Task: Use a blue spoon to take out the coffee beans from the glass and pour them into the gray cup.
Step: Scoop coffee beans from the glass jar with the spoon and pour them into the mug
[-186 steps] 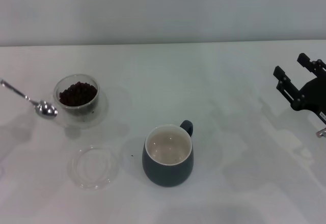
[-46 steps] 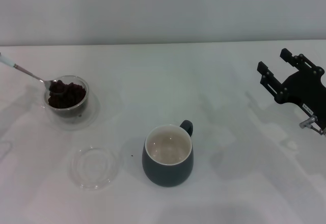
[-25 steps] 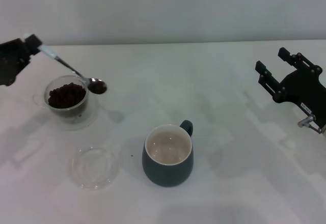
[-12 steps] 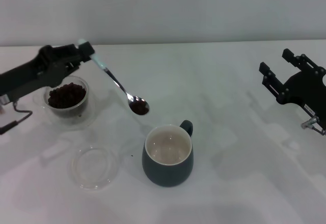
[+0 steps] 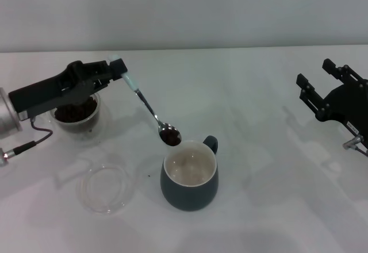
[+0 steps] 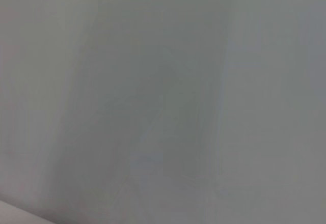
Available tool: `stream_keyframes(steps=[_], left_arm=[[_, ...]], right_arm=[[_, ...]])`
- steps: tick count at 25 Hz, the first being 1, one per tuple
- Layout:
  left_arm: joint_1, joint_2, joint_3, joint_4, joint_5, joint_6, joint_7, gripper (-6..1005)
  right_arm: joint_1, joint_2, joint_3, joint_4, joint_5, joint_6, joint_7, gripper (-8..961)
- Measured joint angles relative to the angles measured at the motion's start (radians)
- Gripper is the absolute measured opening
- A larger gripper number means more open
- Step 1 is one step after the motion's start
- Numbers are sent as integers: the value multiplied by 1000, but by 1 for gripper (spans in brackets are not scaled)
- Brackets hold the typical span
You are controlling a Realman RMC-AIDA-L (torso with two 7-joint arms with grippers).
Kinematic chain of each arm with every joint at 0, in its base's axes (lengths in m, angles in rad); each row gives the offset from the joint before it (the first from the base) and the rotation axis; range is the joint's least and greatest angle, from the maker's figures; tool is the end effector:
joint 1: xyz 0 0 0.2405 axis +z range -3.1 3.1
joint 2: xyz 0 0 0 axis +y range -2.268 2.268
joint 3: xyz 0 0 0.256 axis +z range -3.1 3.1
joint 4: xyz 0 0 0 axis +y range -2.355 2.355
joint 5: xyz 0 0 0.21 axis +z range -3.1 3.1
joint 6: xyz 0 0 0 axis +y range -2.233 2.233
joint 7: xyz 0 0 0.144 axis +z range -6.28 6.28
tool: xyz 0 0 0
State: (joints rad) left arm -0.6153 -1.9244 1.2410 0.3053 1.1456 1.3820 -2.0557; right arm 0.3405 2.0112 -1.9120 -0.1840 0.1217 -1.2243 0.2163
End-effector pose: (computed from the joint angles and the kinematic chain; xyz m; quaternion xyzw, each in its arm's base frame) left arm -0.2396 0.3675 0.0038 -0.7200 -0.5669 -0.4002 0.0107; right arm 0.3381 0.3051 -0.0070 -0.7830 0.1458 0.2733 0.5394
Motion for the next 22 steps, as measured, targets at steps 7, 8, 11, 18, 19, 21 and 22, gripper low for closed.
stream_keyframes(steps=[7, 8, 11, 18, 19, 21, 22], left_arm=[[-41, -8, 0, 0, 73, -35, 50, 127], [-47, -9, 0, 1, 81, -42, 55, 127], [-57, -16, 0, 12, 107, -68, 66, 126], [-66, -40, -1, 104, 213, -132, 98, 128], [-66, -40, -1, 104, 213, -132, 98, 127], [-67, -46, -2, 119, 227, -148, 114, 127], [-67, -47, -3, 124, 231, -155, 123, 127]], right_arm=[[4, 1, -2, -2, 0, 3, 0, 633], [6, 1, -2, -1, 0, 5, 0, 633], [6, 1, -2, 0, 0, 6, 0, 633], [6, 1, -2, 0, -1, 9, 0, 634], [6, 1, -2, 0, -1, 9, 0, 634], [7, 1, -1, 0, -1, 9, 0, 634], [7, 1, -1, 0, -1, 9, 0, 634]])
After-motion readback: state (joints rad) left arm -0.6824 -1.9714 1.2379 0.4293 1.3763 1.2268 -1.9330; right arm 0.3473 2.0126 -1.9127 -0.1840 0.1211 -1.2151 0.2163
